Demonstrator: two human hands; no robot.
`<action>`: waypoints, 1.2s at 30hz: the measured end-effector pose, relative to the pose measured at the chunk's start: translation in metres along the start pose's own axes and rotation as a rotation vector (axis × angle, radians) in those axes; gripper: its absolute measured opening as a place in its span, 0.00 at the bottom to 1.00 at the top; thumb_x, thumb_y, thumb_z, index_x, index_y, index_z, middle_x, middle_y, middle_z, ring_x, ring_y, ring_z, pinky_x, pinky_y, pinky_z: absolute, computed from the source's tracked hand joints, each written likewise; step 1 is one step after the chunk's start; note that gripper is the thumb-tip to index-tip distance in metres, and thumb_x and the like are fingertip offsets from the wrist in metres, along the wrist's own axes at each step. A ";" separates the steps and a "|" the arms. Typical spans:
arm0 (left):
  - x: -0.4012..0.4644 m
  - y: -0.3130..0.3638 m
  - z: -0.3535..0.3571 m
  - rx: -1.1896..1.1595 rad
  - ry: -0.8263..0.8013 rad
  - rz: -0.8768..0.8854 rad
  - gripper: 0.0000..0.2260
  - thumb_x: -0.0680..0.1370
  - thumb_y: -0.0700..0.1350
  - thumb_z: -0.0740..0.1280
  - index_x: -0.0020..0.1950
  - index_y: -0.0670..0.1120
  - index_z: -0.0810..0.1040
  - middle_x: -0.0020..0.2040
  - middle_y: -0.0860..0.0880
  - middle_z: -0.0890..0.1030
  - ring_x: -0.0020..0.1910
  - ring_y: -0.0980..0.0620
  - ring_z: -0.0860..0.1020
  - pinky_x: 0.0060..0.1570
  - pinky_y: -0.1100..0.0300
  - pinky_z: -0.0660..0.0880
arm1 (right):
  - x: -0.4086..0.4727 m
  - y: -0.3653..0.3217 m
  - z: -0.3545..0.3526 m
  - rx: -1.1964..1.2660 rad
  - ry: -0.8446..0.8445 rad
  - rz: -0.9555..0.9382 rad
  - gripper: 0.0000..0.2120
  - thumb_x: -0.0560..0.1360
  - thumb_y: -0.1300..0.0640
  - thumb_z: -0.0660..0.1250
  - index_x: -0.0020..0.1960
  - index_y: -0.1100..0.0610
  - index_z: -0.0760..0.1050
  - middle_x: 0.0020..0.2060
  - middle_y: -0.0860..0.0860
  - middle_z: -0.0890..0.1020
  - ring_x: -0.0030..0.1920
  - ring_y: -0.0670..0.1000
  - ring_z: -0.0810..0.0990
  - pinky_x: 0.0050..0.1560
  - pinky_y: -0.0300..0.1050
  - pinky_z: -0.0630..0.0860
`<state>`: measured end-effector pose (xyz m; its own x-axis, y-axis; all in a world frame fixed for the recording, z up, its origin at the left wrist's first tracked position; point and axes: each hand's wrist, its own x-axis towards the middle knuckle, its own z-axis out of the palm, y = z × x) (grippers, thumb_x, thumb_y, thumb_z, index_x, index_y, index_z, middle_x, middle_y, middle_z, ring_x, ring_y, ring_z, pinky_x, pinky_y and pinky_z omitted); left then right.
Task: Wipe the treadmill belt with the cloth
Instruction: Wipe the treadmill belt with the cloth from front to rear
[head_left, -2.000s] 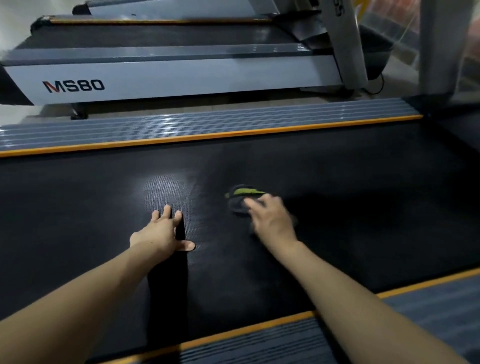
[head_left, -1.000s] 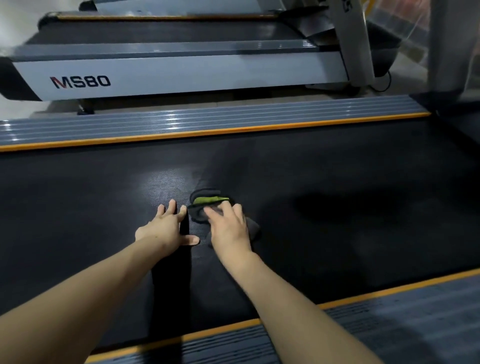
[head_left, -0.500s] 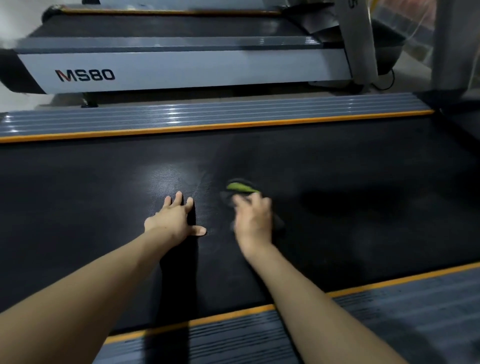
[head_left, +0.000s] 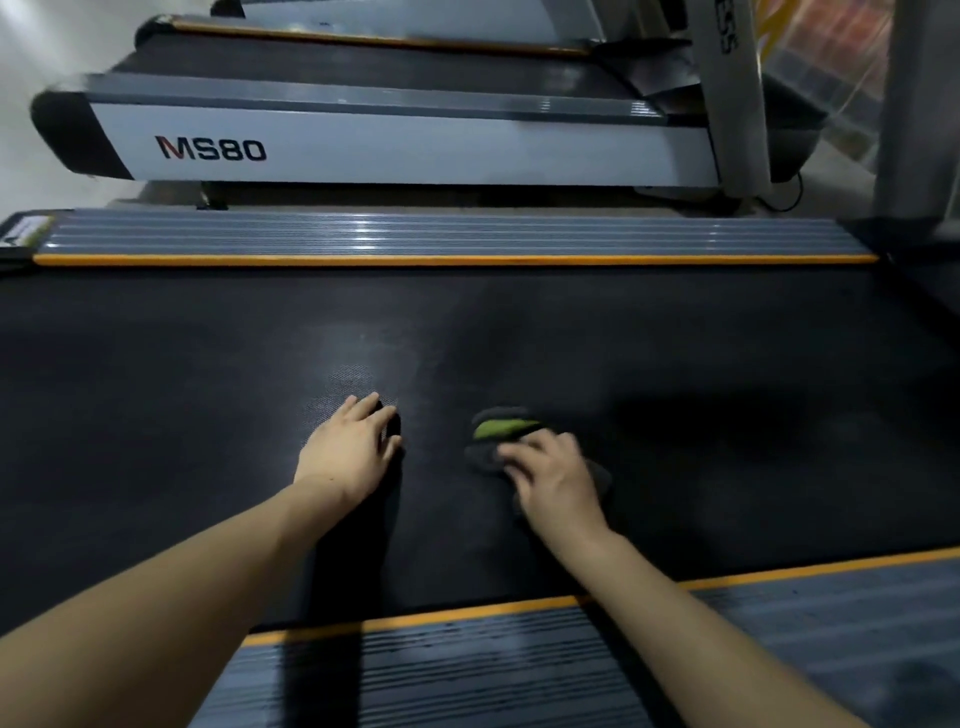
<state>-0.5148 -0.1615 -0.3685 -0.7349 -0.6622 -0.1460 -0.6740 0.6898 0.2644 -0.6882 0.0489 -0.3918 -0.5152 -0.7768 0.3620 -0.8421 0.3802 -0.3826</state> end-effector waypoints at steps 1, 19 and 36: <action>0.005 -0.004 0.000 0.007 0.011 -0.004 0.21 0.84 0.56 0.58 0.76 0.55 0.67 0.80 0.52 0.62 0.81 0.47 0.56 0.74 0.50 0.64 | -0.002 -0.007 0.007 0.039 -0.026 -0.067 0.09 0.73 0.58 0.72 0.52 0.49 0.83 0.47 0.48 0.80 0.44 0.54 0.73 0.47 0.46 0.75; 0.045 -0.027 0.035 0.063 0.367 -0.083 0.19 0.80 0.56 0.56 0.68 0.59 0.78 0.73 0.56 0.75 0.74 0.52 0.70 0.72 0.50 0.62 | 0.290 0.018 0.131 -0.006 -0.008 -0.016 0.12 0.80 0.51 0.64 0.60 0.47 0.82 0.53 0.52 0.78 0.54 0.58 0.72 0.59 0.46 0.68; -0.002 -0.025 0.003 -0.113 0.190 0.026 0.19 0.79 0.50 0.56 0.64 0.50 0.79 0.71 0.50 0.76 0.72 0.49 0.71 0.72 0.50 0.65 | -0.010 -0.042 0.018 0.171 -0.146 -0.189 0.11 0.73 0.59 0.74 0.53 0.48 0.84 0.47 0.49 0.80 0.43 0.55 0.73 0.47 0.44 0.73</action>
<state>-0.4969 -0.1769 -0.3780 -0.7172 -0.6956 0.0420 -0.6348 0.6770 0.3723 -0.6445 0.0317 -0.3952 -0.3129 -0.8945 0.3193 -0.8755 0.1412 -0.4622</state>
